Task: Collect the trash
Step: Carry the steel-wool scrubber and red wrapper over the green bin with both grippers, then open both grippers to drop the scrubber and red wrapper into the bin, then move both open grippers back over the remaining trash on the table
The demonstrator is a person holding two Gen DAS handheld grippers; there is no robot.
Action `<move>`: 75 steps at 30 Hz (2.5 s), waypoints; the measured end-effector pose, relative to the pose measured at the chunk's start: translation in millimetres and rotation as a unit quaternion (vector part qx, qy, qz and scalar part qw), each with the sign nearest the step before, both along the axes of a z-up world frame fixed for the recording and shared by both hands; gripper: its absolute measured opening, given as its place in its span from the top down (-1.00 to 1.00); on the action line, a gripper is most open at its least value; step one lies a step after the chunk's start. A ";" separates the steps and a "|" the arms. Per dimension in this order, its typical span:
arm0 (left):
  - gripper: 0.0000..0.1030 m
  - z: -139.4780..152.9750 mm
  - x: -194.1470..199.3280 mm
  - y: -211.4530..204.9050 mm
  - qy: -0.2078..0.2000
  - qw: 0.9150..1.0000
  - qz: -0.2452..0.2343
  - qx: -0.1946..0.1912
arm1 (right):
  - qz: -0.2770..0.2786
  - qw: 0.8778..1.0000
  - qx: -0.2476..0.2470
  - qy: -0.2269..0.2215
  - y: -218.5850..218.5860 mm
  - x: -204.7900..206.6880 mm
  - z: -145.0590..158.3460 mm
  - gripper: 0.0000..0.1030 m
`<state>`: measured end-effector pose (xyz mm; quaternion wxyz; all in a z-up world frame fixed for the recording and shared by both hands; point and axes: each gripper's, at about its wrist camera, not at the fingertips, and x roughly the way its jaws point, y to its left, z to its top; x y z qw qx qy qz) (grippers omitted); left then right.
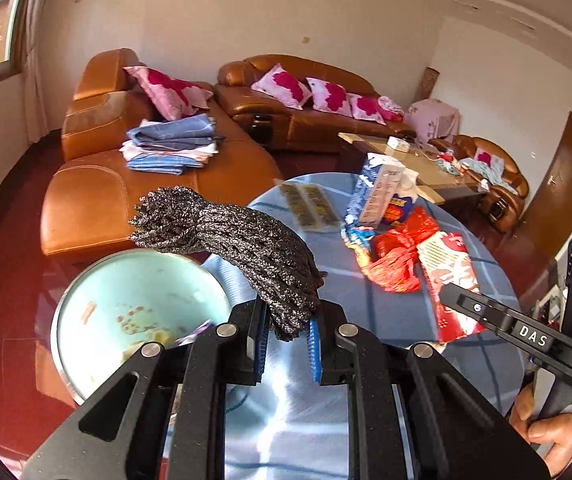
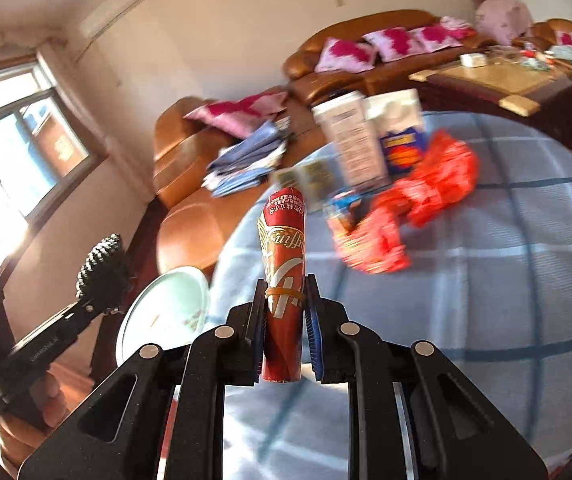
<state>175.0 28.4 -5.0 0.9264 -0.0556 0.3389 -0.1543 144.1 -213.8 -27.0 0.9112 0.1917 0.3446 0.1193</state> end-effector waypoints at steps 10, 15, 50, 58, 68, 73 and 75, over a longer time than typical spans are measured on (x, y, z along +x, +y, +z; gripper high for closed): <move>0.70 -15.1 -27.1 63.5 0.014 0.998 0.057 0.006 | 0.080 0.997 -0.005 -0.003 79.7 3.6 3.2 0.63; 0.70 -22.8 -30.9 84.0 0.022 0.997 0.075 0.005 | 0.107 0.994 -0.008 0.003 112.3 9.4 0.8 0.63; 0.69 -86.3 7.1 93.6 0.092 0.993 0.067 0.012 | 0.148 0.986 -0.009 0.079 180.2 71.3 -52.4 0.27; 0.49 -90.8 9.8 92.5 0.097 0.992 0.083 0.026 | 0.109 0.993 -0.010 0.045 156.8 58.6 -30.8 0.26; -0.33 -84.4 10.0 85.4 0.092 0.986 0.119 0.067 | 0.094 0.995 -0.013 0.034 141.4 44.4 -23.7 0.21; -0.51 -78.1 7.2 81.6 0.084 0.981 0.145 0.099 | 0.080 0.996 -0.024 0.028 131.8 40.0 -20.1 0.12; -0.62 -74.5 6.2 78.7 0.078 0.978 0.156 0.111 | 0.070 0.997 -0.030 0.026 125.0 38.1 -21.2 0.03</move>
